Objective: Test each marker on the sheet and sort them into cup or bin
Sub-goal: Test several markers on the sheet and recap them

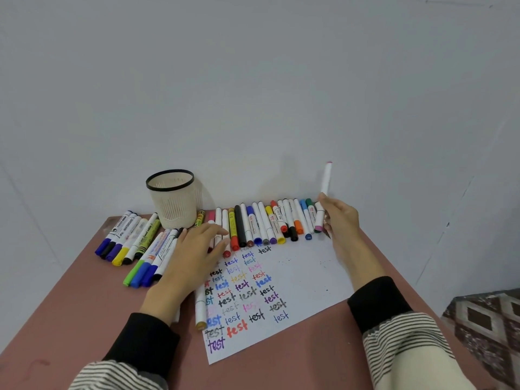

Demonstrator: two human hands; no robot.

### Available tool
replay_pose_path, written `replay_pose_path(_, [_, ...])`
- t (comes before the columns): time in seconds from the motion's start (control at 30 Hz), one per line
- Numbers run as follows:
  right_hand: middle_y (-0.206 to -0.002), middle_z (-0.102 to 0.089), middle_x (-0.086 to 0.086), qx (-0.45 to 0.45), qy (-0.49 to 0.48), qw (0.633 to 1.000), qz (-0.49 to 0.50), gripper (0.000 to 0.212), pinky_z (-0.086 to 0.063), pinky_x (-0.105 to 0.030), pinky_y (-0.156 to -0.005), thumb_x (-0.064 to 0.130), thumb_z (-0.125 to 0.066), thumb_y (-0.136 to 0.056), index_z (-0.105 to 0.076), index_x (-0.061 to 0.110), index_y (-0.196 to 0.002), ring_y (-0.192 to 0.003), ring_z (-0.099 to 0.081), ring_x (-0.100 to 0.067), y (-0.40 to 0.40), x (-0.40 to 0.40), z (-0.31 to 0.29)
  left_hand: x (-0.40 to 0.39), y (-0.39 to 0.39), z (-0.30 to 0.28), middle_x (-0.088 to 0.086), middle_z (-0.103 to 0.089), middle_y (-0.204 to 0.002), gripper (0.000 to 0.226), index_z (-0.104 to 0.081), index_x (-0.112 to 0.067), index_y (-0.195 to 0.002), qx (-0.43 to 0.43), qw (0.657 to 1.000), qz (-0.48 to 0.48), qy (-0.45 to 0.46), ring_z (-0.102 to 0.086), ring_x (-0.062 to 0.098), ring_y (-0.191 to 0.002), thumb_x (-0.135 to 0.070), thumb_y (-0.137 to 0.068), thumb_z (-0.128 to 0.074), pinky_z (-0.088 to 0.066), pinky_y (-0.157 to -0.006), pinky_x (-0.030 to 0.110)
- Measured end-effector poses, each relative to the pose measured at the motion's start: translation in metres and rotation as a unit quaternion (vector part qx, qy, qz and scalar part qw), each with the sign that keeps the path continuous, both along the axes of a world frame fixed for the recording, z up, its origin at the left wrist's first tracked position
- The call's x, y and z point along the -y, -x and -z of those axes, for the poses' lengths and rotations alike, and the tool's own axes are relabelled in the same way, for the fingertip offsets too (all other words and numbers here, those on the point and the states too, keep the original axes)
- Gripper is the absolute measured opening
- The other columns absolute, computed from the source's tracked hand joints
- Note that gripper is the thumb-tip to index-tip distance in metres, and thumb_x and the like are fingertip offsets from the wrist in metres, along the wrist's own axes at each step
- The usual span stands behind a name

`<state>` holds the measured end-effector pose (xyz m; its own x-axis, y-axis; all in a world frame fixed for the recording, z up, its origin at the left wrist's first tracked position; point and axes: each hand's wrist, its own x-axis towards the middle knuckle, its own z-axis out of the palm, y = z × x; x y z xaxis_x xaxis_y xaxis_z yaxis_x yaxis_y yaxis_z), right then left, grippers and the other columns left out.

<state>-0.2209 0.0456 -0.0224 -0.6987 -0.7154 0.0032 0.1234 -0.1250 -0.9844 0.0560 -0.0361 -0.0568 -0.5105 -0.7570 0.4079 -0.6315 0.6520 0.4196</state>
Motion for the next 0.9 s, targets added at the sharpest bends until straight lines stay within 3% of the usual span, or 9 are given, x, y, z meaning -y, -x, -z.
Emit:
replay_pose_path(0.13, [-0.063, -0.045, 0.003, 0.056, 0.035, 0.996, -0.063, 0.013, -0.034, -0.023, -0.054, 0.024, -0.068, -0.090, -0.067, 0.011, -0.086, -0.052, -0.036, -0.008, -0.004, -0.006, -0.002, -0.002, 0.002, -0.004, -0.012, -0.059, -0.123, 0.024, -0.060, -0.031, -0.118, -0.028, 0.999, 0.005, 0.018, -0.050, 0.010, -0.117, -0.037, -0.099, -0.047, -0.035, -0.108, 0.042])
replay_pose_path(0.23, [-0.073, -0.058, -0.003, 0.037, 0.029, 0.986, -0.159, 0.006, -0.035, -0.022, -0.050, 0.017, -0.068, -0.089, -0.065, 0.012, -0.090, -0.055, -0.047, -0.010, -0.025, -0.009, -0.005, -0.007, 0.004, -0.008, -0.010, -0.060, -0.123, 0.027, -0.060, -0.029, -0.121, -0.049, 0.999, 0.007, 0.016, -0.047, 0.004, -0.113, -0.036, -0.099, -0.047, -0.034, -0.108, 0.039])
replay_pose_path(0.3, [-0.082, -0.067, -0.012, 0.048, 0.018, 0.975, -0.218, 0.004, -0.042, -0.021, -0.049, 0.016, -0.067, -0.090, -0.067, 0.012, -0.091, -0.061, -0.056, -0.014, -0.043, -0.010, -0.007, -0.012, 0.006, -0.009, -0.010, -0.057, -0.130, 0.033, -0.057, -0.029, -0.127, -0.074, 0.997, 0.015, 0.007, -0.045, 0.006, -0.121, -0.040, -0.098, -0.046, -0.033, -0.109, 0.037])
replay_pose_path(0.4, [-0.094, -0.072, -0.022, 0.061, -0.023, 0.958, -0.280, 0.026, -0.049, -0.023, -0.053, 0.029, -0.060, -0.094, -0.066, 0.005, -0.103, -0.063, -0.061, -0.019, -0.065, -0.010, -0.008, -0.018, 0.010, -0.011, -0.016, -0.047, -0.137, 0.044, -0.047, -0.030, -0.139, -0.090, 0.995, 0.036, 0.021, -0.037, 0.004, -0.127, -0.043, -0.097, -0.047, -0.028, -0.106, 0.027])
replay_pose_path(0.47, [-0.091, -0.072, -0.023, 0.057, -0.033, 0.951, -0.303, 0.028, -0.048, -0.023, -0.052, 0.030, -0.058, -0.095, -0.062, 0.003, -0.104, -0.060, -0.059, -0.020, -0.074, -0.010, -0.007, -0.021, 0.013, -0.012, -0.016, -0.050, -0.132, 0.044, -0.047, -0.029, -0.138, -0.076, 0.995, 0.049, 0.045, -0.041, 0.005, -0.122, -0.044, -0.097, -0.047, -0.029, -0.103, 0.028])
replay_pose_path(0.53, [-0.082, -0.071, -0.020, 0.037, -0.028, 0.949, -0.312, 0.026, -0.044, -0.021, -0.049, 0.027, -0.063, -0.091, -0.057, 0.004, -0.100, -0.054, -0.054, -0.017, -0.079, -0.009, -0.004, -0.021, 0.015, -0.012, -0.017, -0.058, -0.113, 0.037, -0.057, -0.030, -0.127, -0.053, 0.994, 0.059, 0.075, -0.048, 0.006, -0.106, -0.045, -0.096, -0.044, -0.034, -0.100, 0.035])
replay_pose_path(0.6, [-0.067, -0.064, -0.010, 0.005, -0.029, 0.953, -0.300, 0.032, -0.034, -0.021, -0.046, 0.032, -0.071, -0.080, -0.054, 0.008, -0.093, -0.048, -0.045, -0.013, -0.079, -0.009, -0.001, -0.022, 0.016, -0.012, -0.022, -0.054, -0.097, 0.036, -0.062, -0.030, -0.116, -0.029, 0.994, 0.062, 0.085, -0.043, 0.002, -0.094, -0.048, -0.095, -0.040, -0.032, -0.098, 0.034])
replay_pose_path(0.7, [-0.054, -0.047, -0.001, 0.005, -0.035, 0.966, -0.256, 0.028, -0.021, -0.021, -0.041, 0.035, -0.073, -0.082, -0.055, 0.014, -0.081, -0.041, -0.030, -0.010, -0.074, -0.007, 0.002, -0.022, 0.017, -0.011, -0.020, -0.049, -0.100, 0.028, -0.059, -0.028, -0.116, -0.011, 0.994, 0.062, 0.084, -0.042, 0.003, -0.095, -0.041, -0.098, -0.042, -0.024, -0.097, 0.027])
replay_pose_path(0.9, [-0.048, -0.036, -0.001, 0.068, 0.011, 0.974, -0.217, 0.030, -0.017, -0.018, -0.034, 0.012, -0.060, -0.094, -0.046, 0.016, -0.068, -0.037, -0.023, -0.008, -0.075, -0.006, 0.006, -0.034, 0.023, -0.013, -0.012, -0.042, -0.103, 0.032, -0.052, -0.021, -0.127, 0.032, 0.993, 0.101, 0.051, -0.038, 0.004, -0.084, -0.032, -0.103, -0.034, -0.027, -0.077, 0.024])
